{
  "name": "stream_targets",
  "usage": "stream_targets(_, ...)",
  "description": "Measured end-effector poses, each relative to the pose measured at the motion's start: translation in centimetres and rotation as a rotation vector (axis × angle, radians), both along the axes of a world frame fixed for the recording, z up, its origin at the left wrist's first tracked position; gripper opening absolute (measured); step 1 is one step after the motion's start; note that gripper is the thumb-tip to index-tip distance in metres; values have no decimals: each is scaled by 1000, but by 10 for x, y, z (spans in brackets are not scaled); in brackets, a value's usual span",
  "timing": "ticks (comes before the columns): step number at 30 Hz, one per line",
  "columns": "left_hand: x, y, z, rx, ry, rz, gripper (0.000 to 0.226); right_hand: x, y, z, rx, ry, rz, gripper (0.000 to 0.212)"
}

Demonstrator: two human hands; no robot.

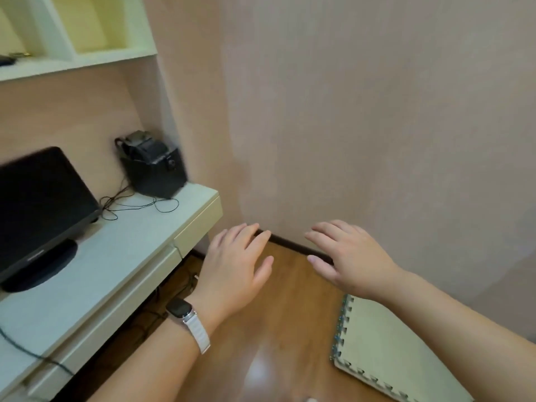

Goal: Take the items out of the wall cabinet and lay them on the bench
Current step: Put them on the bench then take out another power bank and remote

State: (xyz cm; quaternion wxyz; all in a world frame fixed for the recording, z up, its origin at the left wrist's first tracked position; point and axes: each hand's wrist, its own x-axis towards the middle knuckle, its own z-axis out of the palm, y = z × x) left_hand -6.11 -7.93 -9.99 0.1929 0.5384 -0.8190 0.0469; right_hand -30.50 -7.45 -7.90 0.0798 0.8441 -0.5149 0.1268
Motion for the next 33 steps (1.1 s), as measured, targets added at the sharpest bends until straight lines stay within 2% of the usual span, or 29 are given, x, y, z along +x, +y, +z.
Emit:
stream_targets(10,81,-89,13,-11,-51,305,44,94,-166,-11,49,-53,279,49)
stream_targets(19,127,-186,49,-30,-150,506,49,149,-307,17,57,-135,433,51)
stream_targets(27,165,-237,72,-101,-184,582,46,193,-382,42,16,-159,528,52)
stream_targets(33,197,-282,77,-215,-231,550,42,227,-427,55,-41,-165,564,51)
